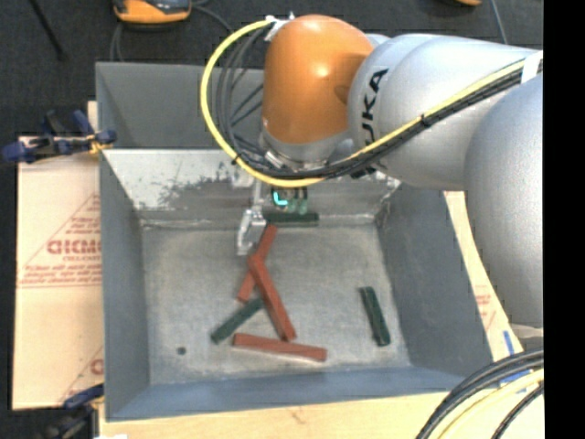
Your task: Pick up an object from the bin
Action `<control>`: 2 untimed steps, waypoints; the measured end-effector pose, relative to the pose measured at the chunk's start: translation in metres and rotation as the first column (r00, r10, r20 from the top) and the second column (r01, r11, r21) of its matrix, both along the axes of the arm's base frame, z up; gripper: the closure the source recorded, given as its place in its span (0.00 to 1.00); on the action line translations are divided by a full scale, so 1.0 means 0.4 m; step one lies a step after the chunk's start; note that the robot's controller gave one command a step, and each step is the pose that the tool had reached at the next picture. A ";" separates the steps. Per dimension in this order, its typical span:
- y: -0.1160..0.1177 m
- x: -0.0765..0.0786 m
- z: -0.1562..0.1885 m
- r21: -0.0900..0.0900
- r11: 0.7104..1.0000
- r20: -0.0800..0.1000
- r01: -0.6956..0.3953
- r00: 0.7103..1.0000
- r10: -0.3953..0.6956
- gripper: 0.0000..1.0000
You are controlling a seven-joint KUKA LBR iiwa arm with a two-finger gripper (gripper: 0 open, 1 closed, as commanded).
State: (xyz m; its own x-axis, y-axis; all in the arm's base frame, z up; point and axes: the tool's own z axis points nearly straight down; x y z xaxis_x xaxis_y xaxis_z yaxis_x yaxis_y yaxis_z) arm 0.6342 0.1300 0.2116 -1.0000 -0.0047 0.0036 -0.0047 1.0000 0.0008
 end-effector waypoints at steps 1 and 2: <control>-0.001 0.004 0.013 0.001 1.000 0.008 0.003 1.000 -0.003 0.00; -0.069 0.013 -0.130 -0.001 0.991 0.011 -0.137 0.990 0.137 0.00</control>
Offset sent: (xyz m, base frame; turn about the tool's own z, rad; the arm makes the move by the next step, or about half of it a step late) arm 0.0078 -0.0687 -0.1416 -0.3493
